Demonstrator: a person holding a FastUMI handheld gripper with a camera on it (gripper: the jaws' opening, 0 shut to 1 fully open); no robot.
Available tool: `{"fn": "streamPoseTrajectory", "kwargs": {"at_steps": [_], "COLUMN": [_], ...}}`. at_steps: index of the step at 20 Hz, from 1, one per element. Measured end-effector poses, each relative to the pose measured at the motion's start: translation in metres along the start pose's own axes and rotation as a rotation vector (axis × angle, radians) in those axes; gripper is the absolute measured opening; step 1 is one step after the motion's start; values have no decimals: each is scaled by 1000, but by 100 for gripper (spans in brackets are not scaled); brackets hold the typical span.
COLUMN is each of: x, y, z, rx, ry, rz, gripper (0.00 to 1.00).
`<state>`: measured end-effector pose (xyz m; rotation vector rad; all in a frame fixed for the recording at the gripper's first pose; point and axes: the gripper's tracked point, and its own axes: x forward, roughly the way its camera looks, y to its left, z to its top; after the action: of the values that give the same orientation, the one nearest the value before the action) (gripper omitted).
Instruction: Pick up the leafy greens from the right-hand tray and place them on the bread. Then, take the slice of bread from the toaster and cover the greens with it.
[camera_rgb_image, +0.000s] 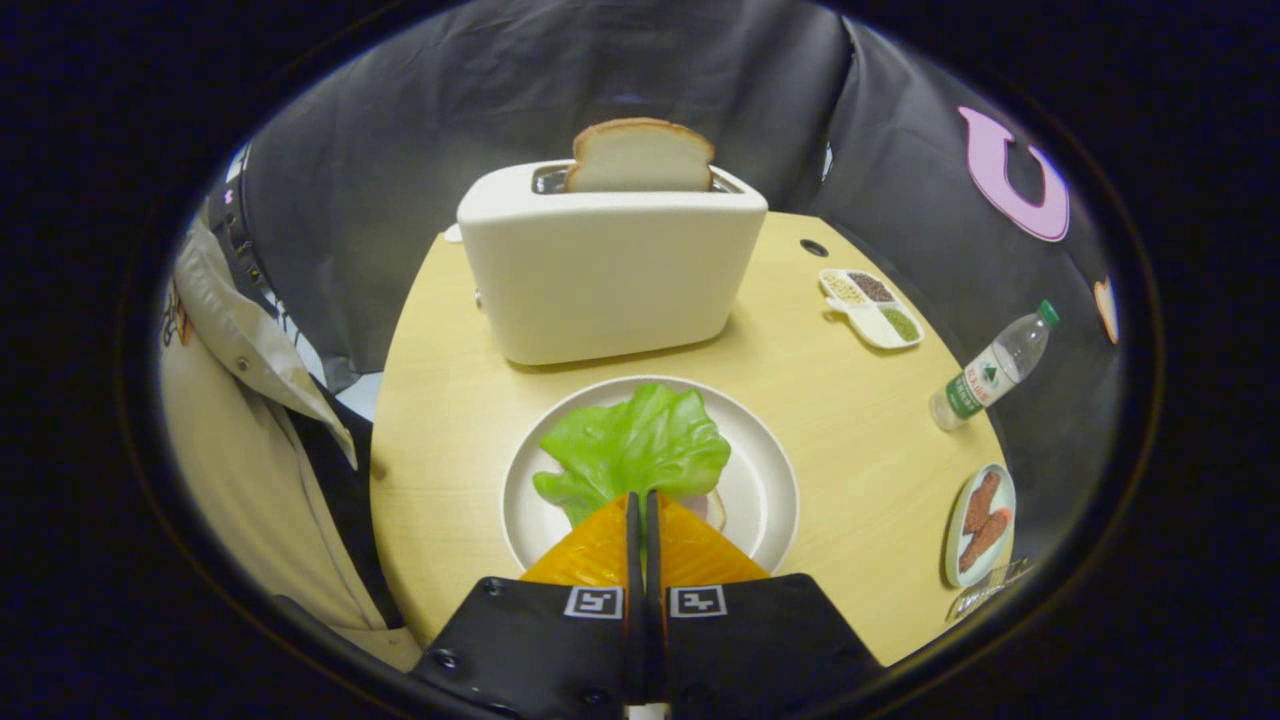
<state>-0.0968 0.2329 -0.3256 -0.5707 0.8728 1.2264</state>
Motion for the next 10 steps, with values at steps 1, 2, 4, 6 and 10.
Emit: {"fn": "streamPoseTrajectory", "kwargs": {"at_steps": [1,2,4,6,10], "x": [2,7,12,19,23], "y": [-3,-7,-8,-14,-25], "z": [-2,-5,-8,-6,-1], "rx": [-2,-2,12,8,21], "ry": [13,25,46,39,33], "rz": [-5,-11,-2,-14,-47], "gripper": [3,5,5,6,7]}}
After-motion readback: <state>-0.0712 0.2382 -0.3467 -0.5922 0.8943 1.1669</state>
